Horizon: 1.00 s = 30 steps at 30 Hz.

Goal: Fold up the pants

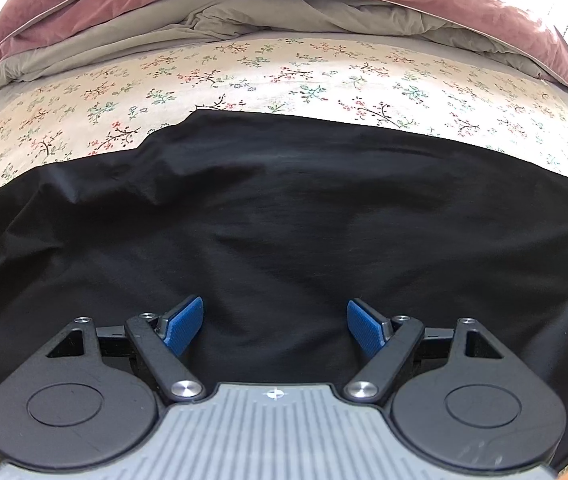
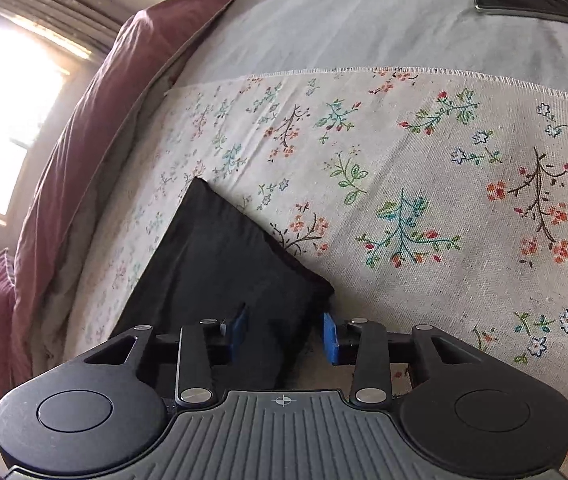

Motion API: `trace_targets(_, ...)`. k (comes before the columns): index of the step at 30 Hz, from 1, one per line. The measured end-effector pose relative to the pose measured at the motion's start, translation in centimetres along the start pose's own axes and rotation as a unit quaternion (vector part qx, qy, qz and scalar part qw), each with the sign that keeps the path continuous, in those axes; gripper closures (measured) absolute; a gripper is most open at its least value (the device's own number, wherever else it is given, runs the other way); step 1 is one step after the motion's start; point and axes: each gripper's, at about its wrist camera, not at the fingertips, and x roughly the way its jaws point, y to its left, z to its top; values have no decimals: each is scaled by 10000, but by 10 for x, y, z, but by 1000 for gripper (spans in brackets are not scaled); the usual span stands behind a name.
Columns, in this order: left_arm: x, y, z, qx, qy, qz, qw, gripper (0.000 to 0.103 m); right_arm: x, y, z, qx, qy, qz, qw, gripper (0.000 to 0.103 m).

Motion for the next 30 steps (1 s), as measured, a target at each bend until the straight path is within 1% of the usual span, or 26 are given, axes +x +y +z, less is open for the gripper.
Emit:
trace_targets(2,0,-1,0,-4,2,5,10000,13,-3,1,0,41,-44,134,9999,66)
trace_targets(4,1,-1,0,3,-1,8,10000,13,-6,4,0,32,-50,366,9993,63)
trace_targets(6,1,-2,1,7,-3,11,10000,12,-6,11,-1,-101,-9,556,9984,63)
trace_targets(9,1,-2,1,9,-3,10,10000,12,-4,21,-4,-371,15,547,9978,63)
trace_targets(13,1,-1,1,2,0,6,10000,12,3,24,-6,-320,87,465,9984,63)
trace_targets(15,1,-1,1,5,1,5,10000,12,-2,25,-7,-239,-28,644,9976,63)
trace_targets(16,1,-1,1,3,2,5,10000,12,-6,26,-7,-285,-66,771,9966,63)
trace_targets(17,1,-1,1,0,0,6,10000,12,-8,29,-8,-388,-90,802,9960,63)
trace_targets(19,1,-1,1,0,1,6,10000,12,-5,33,-11,-527,-24,684,9963,63)
trace_targets(20,1,-1,1,-1,-1,7,10000,12,-2,33,-13,-524,123,610,9967,63)
trace_targets(22,1,-1,0,6,-4,7,10000,12,10,33,-20,-603,598,326,9959,63)
trace_targets(23,1,-1,0,4,-2,4,10000,12,13,34,-23,-638,705,207,9953,63)
trace_targets(25,0,0,0,13,-4,-2,10000,12,12,36,-25,-760,579,73,9954,65)
trace_targets(27,1,-1,0,7,-4,5,10000,12,7,36,-22,-788,288,-61,9965,63)
trace_targets(28,0,-1,0,8,-10,13,10000,12,5,34,-19,-734,172,-108,9971,63)
trace_targets(30,0,-3,0,15,-28,38,10000,12,6,27,-15,-550,118,-162,9983,65)
